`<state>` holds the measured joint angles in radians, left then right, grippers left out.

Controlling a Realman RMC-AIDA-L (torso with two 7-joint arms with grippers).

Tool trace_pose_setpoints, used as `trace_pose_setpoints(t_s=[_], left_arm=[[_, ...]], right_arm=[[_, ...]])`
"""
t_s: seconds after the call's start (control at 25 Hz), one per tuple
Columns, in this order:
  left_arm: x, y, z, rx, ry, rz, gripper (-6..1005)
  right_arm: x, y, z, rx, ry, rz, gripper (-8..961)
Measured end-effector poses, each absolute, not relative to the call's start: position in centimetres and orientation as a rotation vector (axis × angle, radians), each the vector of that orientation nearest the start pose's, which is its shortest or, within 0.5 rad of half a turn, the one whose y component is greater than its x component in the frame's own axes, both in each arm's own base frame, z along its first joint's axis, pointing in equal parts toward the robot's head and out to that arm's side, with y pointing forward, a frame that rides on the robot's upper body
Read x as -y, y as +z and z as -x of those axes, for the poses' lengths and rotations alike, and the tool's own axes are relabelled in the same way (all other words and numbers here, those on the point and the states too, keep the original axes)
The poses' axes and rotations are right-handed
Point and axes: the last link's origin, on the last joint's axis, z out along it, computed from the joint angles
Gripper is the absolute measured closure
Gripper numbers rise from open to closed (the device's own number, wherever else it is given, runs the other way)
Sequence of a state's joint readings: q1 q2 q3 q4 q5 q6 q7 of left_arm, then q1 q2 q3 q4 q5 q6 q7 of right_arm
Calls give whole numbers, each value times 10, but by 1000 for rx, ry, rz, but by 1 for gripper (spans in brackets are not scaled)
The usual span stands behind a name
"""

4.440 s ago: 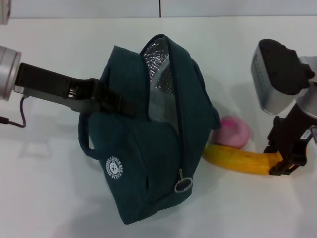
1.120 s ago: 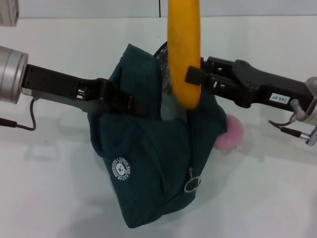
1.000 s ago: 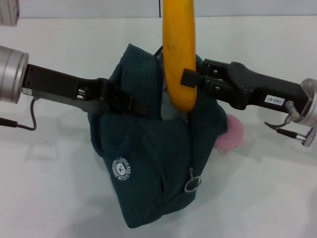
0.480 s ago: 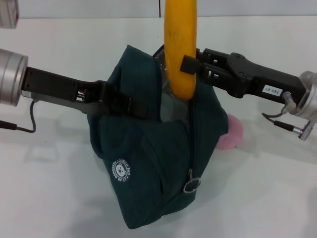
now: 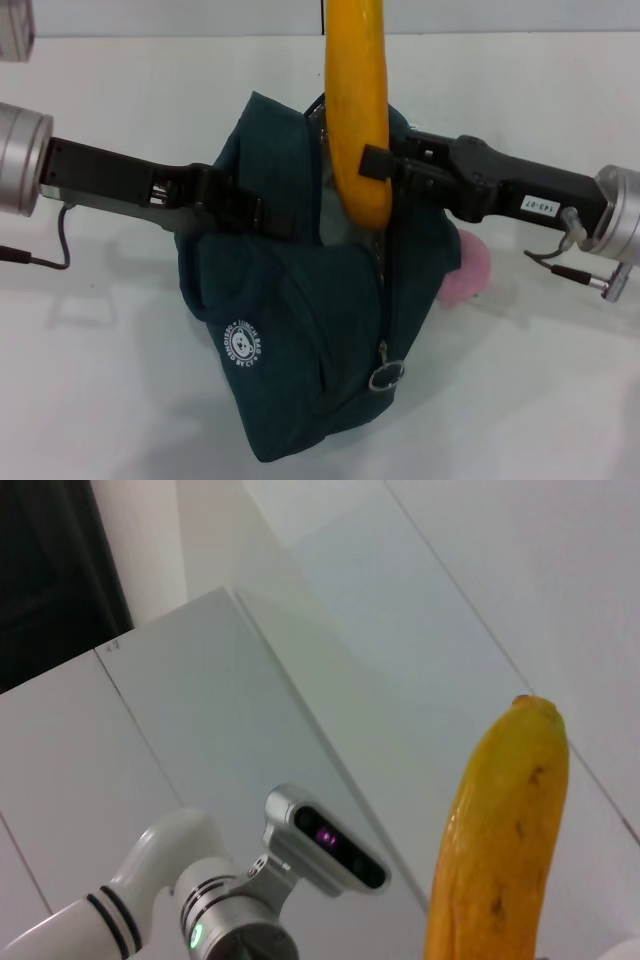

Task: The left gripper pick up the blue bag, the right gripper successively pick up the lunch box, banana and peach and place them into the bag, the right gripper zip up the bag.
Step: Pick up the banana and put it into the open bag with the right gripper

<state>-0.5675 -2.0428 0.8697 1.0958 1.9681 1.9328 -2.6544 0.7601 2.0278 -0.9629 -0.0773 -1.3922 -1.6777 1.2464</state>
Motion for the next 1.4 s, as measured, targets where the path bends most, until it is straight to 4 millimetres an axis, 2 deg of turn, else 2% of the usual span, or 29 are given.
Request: trace_pose_setpoints(t_s=[0.92,1.4], left_arm=[[-321,54,181,1807,-501,2759,956],[-320,54,181,1811,-500,2758,956]], right_arm=[[-318,-51,-188,-797,1365,2806,456],[-321,-51,-191,-816,1359,2774,441]])
